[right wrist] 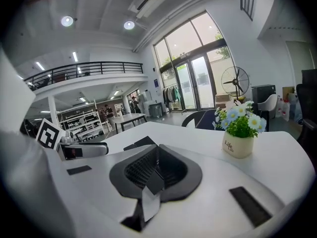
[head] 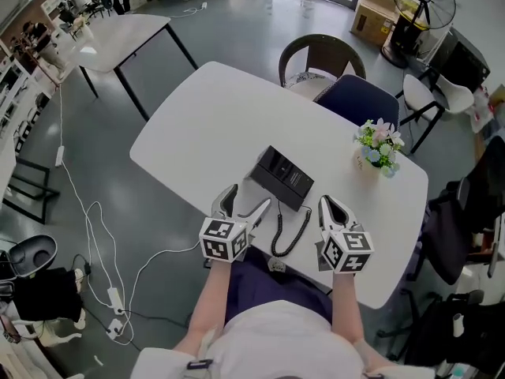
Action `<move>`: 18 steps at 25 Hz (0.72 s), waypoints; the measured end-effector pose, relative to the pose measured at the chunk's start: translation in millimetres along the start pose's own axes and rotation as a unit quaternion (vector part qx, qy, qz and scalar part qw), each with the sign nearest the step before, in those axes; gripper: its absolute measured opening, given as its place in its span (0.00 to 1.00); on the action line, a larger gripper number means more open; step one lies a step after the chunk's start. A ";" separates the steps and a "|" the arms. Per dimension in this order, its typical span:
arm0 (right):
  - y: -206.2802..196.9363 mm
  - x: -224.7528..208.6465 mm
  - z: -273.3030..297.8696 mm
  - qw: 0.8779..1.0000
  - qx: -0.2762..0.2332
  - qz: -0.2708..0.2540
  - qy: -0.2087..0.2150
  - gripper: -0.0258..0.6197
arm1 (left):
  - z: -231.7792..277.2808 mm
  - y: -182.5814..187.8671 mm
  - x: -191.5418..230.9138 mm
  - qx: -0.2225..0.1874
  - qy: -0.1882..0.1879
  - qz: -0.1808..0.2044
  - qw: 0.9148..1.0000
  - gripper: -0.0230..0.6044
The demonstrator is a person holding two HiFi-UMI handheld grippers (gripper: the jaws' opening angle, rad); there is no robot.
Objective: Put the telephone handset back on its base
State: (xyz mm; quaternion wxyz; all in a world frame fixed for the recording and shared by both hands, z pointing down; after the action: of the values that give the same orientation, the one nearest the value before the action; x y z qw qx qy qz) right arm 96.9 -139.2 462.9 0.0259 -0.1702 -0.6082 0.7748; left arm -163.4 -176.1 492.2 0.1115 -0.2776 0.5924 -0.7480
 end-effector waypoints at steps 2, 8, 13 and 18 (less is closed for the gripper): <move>4.8 2.1 0.4 1.000 -0.006 -0.003 0.003 0.09 | -4.1 7.7 -2.2 -0.014 -0.005 -0.006 1.000 0.72; 18.2 9.1 0.7 1.000 -0.027 -0.007 0.011 0.10 | -13.5 38.3 -13.1 -0.062 -0.027 0.004 0.998 0.72; 27.9 13.3 2.8 0.999 -0.041 -0.014 0.018 0.10 | -25.7 65.7 -17.3 -0.113 -0.016 0.033 0.993 0.44; 36.8 13.6 1.4 0.998 -0.054 -0.016 0.028 0.10 | -37.8 78.1 -22.7 -0.147 0.005 0.079 0.986 0.15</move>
State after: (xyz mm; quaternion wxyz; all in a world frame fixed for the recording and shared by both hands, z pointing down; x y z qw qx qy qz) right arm 89.8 -146.6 425.0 0.0459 -0.1834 -0.6511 0.7351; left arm -178.2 -155.1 406.3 0.1251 -0.2399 0.7164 -0.6431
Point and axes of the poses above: the fingertips, and each gripper's own axes: z forward along the fingers, x to its left, y out of its top, the point moved 9 cm from there along -z, backward along the fingers, and after that the axes turned 12 degrees about -x, right-handed, at the moved point
